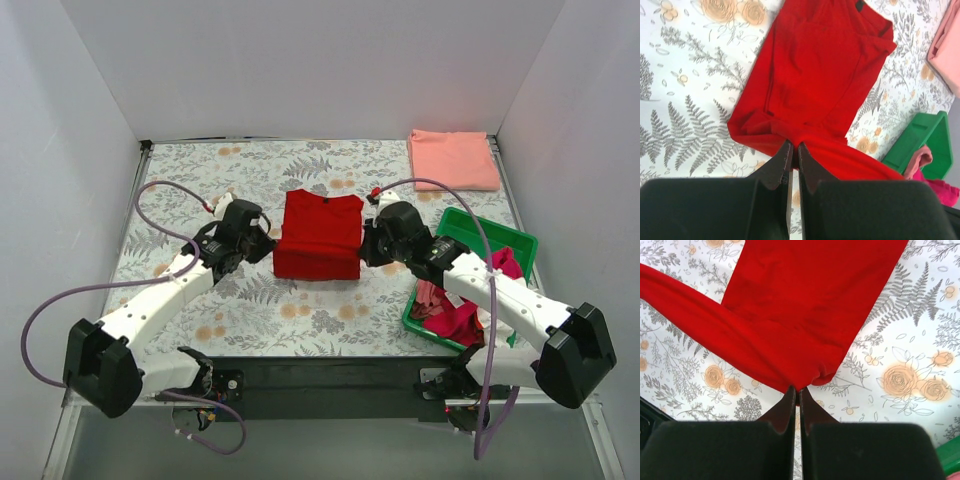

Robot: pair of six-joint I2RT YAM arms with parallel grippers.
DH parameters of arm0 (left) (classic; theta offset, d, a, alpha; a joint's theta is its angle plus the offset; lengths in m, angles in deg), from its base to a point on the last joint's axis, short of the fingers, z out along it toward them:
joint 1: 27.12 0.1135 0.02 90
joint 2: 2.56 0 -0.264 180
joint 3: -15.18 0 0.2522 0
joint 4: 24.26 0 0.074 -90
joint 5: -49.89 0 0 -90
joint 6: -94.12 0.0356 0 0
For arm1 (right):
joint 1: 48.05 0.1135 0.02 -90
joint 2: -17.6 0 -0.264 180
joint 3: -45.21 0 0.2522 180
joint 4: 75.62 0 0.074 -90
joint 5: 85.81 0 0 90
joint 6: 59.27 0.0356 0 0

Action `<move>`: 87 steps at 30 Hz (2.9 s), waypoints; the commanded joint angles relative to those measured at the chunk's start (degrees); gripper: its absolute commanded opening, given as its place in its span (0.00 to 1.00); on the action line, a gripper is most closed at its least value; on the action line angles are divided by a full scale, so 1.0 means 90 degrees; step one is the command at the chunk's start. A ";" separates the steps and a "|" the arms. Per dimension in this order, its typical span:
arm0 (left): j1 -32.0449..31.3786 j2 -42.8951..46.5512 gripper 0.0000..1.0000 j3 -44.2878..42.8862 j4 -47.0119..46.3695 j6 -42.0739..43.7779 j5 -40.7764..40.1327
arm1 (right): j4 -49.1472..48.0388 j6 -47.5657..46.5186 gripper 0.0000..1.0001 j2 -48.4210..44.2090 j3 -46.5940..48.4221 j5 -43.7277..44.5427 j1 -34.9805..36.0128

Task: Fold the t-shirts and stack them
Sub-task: Fold the tshirt, then neatly place the folded tshirt to the corner

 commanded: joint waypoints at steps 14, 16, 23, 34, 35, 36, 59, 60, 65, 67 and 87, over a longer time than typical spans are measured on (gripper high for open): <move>0.0703 -0.1424 0.00 -0.1894 -0.0532 0.0900 -0.0473 | -0.0074 -0.0625 0.01 0.0869 0.1242 -0.1294 -0.1316; 0.0801 -0.1581 0.00 -0.2021 -0.0669 0.0998 -0.0316 | -0.0113 -0.0634 0.01 0.0948 0.1272 -0.1392 -0.1404; 0.1114 -0.2391 0.00 -0.2538 -0.0923 0.1213 0.0074 | -0.0250 -0.0654 0.01 0.1513 0.1535 -0.1850 -0.1834; 0.1377 -0.3962 0.00 -0.3466 -0.1118 0.1457 0.0436 | -0.0455 -0.0761 0.01 0.2783 0.2297 -0.2360 -0.2371; 0.1377 -0.4061 0.00 -0.3621 -0.1138 0.1476 0.0456 | -0.0465 -0.0790 0.01 0.2987 0.2365 -0.2369 -0.2391; 0.1387 -0.4207 0.00 -0.3691 -0.1177 0.1525 0.0504 | -0.0465 -0.0820 0.01 0.3096 0.2424 -0.2388 -0.2420; 0.1553 -0.4709 0.91 -0.4174 -0.1216 0.1584 0.0963 | -0.1128 -0.1328 0.98 0.3880 0.3110 -0.2282 -0.2606; 0.1553 -0.4484 0.91 -0.3967 -0.1235 0.1526 0.0993 | -0.1177 -0.1289 0.98 0.3704 0.2683 -0.2242 -0.2538; 0.1534 -0.2865 0.92 -0.2258 -0.1479 0.1135 0.0808 | -0.1578 -0.0987 0.98 0.2970 0.1605 -0.1959 -0.2323; 0.1534 -0.2463 0.92 -0.1467 -0.1480 0.1009 0.0875 | -0.1646 -0.0937 0.98 0.2911 0.1352 -0.1881 -0.2196; 0.1485 0.1084 0.94 0.2139 -0.1011 0.0119 0.0788 | -0.1822 -0.0761 0.72 0.4717 0.2287 -0.0992 -0.1600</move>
